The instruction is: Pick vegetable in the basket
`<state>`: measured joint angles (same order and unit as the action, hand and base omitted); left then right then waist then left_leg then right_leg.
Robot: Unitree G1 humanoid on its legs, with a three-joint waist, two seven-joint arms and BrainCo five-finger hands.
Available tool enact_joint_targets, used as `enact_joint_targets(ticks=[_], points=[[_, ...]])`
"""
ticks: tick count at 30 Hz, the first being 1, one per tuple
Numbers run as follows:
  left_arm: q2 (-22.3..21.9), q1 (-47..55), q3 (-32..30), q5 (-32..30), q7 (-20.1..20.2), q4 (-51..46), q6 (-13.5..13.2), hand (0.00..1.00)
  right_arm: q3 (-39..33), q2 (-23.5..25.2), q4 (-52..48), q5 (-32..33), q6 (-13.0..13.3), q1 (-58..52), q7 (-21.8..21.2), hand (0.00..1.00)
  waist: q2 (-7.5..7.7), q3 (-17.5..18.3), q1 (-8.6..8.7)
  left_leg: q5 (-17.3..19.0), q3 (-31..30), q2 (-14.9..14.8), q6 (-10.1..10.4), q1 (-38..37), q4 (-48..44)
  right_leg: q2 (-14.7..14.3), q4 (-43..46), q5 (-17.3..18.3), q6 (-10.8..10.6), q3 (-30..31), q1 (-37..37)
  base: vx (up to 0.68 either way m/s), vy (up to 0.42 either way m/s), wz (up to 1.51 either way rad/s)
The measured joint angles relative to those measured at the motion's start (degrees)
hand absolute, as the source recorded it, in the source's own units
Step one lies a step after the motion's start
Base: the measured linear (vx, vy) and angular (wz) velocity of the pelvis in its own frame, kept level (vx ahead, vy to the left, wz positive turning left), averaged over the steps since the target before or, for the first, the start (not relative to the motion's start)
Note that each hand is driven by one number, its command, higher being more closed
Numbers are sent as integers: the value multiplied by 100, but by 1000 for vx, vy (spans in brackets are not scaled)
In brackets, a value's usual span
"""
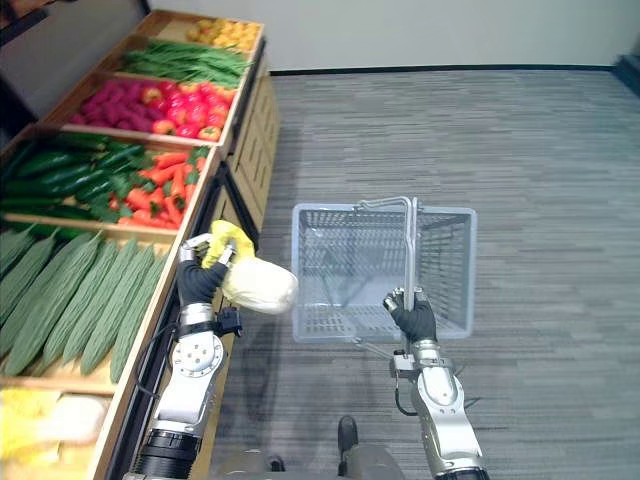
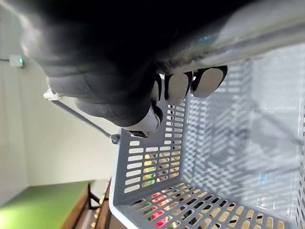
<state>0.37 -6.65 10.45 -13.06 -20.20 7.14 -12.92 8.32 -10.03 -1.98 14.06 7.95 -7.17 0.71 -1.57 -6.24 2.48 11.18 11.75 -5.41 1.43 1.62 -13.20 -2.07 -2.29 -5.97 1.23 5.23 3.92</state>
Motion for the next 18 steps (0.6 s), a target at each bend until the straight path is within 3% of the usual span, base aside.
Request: enact_joint_targets(ticks=[7, 11, 18], points=[[218, -656, 413, -307, 18, 876, 147, 100, 396, -98, -13, 448, -227, -2, -89, 100, 128, 64, 63, -87, 532, 281, -101, -333, 563, 167, -316, -203, -236, 616, 35, 58, 123, -38], [317, -835, 705, -609, 98, 1319, 275, 100, 654, -185, -13, 563, -386, -3, -99, 100, 153, 70, 166, -93, 546, 376, -113, -416, 710, 210, -316, -255, -306, 746, 79, 8, 69, -18], [327, -959, 1040, -1310, 166, 1982, 460, 100, 1264, -208, -13, 999, -448, 52, -214, 100, 285, 99, 158, -97, 536, 446, -149, -367, 742, 262, -321, -275, -337, 785, 170, -43, 23, -6]])
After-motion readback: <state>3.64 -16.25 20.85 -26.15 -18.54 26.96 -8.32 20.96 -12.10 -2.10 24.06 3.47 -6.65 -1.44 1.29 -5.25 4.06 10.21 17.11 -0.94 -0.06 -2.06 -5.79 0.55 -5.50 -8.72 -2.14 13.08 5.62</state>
